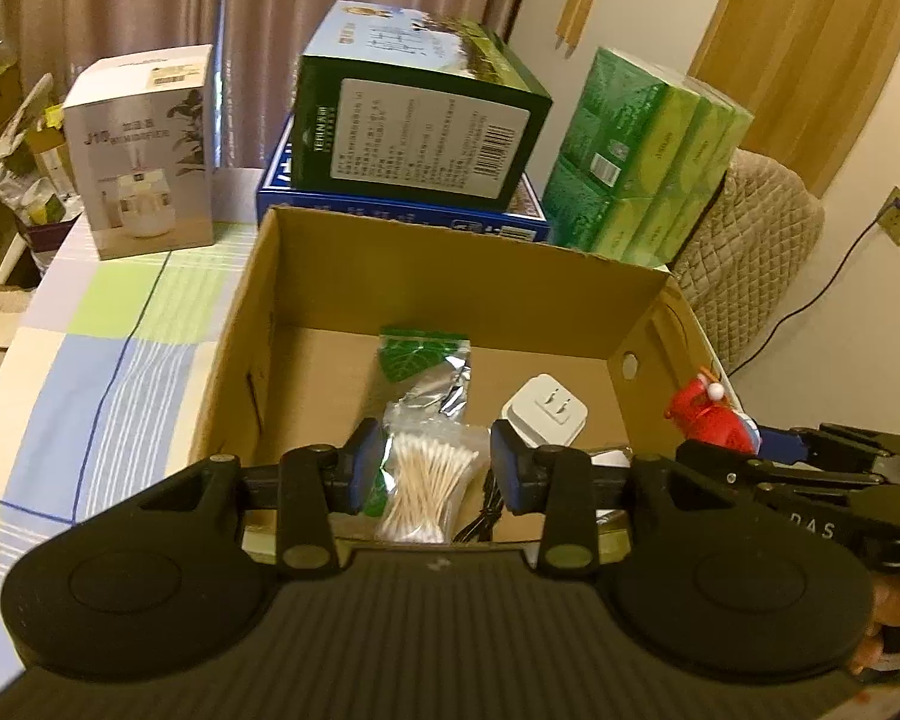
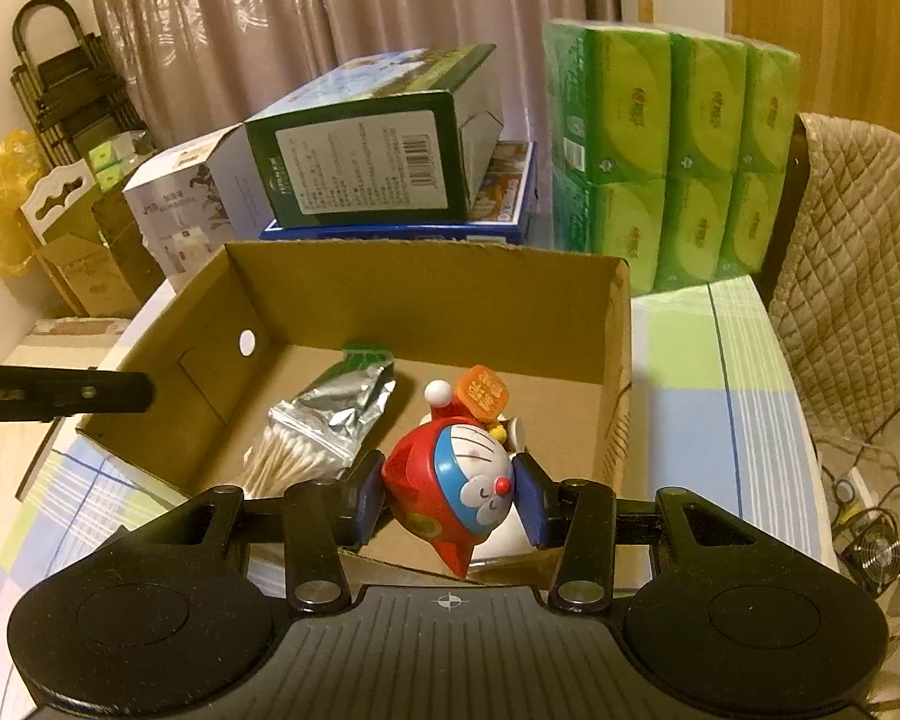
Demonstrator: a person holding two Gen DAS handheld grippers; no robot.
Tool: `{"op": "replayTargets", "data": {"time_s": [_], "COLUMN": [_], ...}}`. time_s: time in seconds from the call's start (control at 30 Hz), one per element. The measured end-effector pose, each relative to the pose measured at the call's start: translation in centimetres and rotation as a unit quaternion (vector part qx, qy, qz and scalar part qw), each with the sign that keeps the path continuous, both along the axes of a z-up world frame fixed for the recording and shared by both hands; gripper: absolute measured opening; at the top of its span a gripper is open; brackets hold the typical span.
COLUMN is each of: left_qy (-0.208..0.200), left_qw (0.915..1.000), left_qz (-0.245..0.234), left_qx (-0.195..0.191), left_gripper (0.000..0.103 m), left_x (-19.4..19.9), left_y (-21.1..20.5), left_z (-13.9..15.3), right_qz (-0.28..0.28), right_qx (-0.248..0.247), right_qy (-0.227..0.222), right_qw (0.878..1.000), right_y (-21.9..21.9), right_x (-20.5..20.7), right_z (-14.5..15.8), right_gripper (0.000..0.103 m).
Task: Organize objects
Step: 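Lower the Doraemon figure into the cardboard box and open the right tool, then move both tools back from the cardboard box toward the remaining items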
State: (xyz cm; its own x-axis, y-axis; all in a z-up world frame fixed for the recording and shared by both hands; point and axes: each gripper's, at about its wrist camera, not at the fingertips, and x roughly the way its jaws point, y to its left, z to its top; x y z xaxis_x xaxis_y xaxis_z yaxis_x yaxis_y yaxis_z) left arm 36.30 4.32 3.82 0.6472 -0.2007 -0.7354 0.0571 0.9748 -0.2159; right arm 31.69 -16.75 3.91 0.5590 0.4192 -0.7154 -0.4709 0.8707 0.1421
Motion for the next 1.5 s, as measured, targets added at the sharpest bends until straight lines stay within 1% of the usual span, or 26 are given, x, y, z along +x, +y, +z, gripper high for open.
{"op": "replayTargets", "data": {"time_s": [0.13, 0.3, 0.4, 0.47, 0.5, 0.53, 0.67, 0.7, 0.83, 0.93, 1.03, 1.1, 1.23, 1.33, 1.4, 1.5], "left_qy": [-0.007, -0.015, -0.022, -0.025, -0.026, -0.027, -0.035, -0.037, -0.036, -0.032, -0.031, -0.032, -0.03, -0.028, -0.028, -0.026], "left_qw": [1.0, 0.9998, 0.9997, 0.9997, 0.9996, 0.9996, 0.9992, 0.9991, 0.9989, 0.9988, 0.9985, 0.9986, 0.9982, 0.9981, 0.9978, 0.9974], "left_qz": [0.005, 0.005, 0.005, 0.002, 0.002, 0.002, 0.008, 0.01, 0.02, 0.028, 0.037, 0.038, 0.048, 0.054, 0.059, 0.067], "left_qx": [0.0, -0.008, -0.01, -0.007, -0.006, -0.007, -0.016, -0.019, -0.021, -0.022, -0.026, -0.02, -0.017, -0.014, -0.012, -0.011], "left_gripper": [0.034, 0.038, 0.039, 0.04, 0.041, 0.041, 0.05, 0.051, 0.054, 0.059, 0.065, 0.073, 0.074, 0.078, 0.086, 0.089], "left_x": [-1.0, -2.0, -2.6, -2.9, -3.1, -3.4, -4.7, -5.3, -7.8, -10.1, -12.6, -14.4, -18.0, -20.5, -22.1, -24.2], "left_y": [0.5, 0.6, 0.6, 0.5, 0.5, 0.5, 0.8, 0.9, 0.9, 0.9, 0.9, 0.7, 0.3, 0.1, -0.1, -0.3], "left_z": [0.3, 1.1, 1.5, 1.6, 1.7, 1.7, 1.9, 1.9, 1.5, 1.1, 0.7, 0.5, 0.2, 0.0, -0.2, -0.4], "right_qz": [-0.003, 0.003, 0.001, -0.012, -0.016, -0.018, -0.02, -0.021, -0.031, -0.04, -0.045, -0.05, -0.063, -0.068, -0.07, -0.072], "right_qx": [0.004, 0.015, 0.033, 0.051, 0.056, 0.06, 0.064, 0.066, 0.071, 0.074, 0.076, 0.077, 0.079, 0.069, 0.056, 0.051], "right_qy": [0.004, 0.001, 0.004, -0.001, -0.005, -0.009, -0.023, -0.025, -0.021, -0.012, -0.006, -0.004, 0.002, 0.003, 0.003, 0.012], "right_qw": [1.0, 1.0, 0.999, 0.999, 0.998, 0.998, 0.997, 0.997, 0.997, 0.996, 0.996, 0.996, 0.995, 0.995, 0.996, 0.996], "right_y": [-0.2, -0.1, -0.3, -0.7, -0.9, -1.1, -2.0, -2.3, -3.8, -5.0, -6.2, -7.0, -8.5, -9.5, -10.1, -10.9], "right_x": [0.0, 0.2, 0.7, 0.9, 0.8, 0.7, -0.5, -1.0, -3.6, -6.5, -9.8, -12.1, -16.3, -19.0, -20.7, -22.6], "right_z": [-0.1, 0.1, 0.1, 0.4, 0.7, 1.0, 1.9, 1.9, 2.0, 1.8, 1.4, 1.1, 0.5, 0.1, -0.2, -0.5], "right_gripper": [0.042, 0.042, 0.042, 0.045, 0.05, 0.054, 0.057, 0.057, 0.058, 0.06, 0.061, 0.062, 0.063, 0.064, 0.064, 0.064]}}
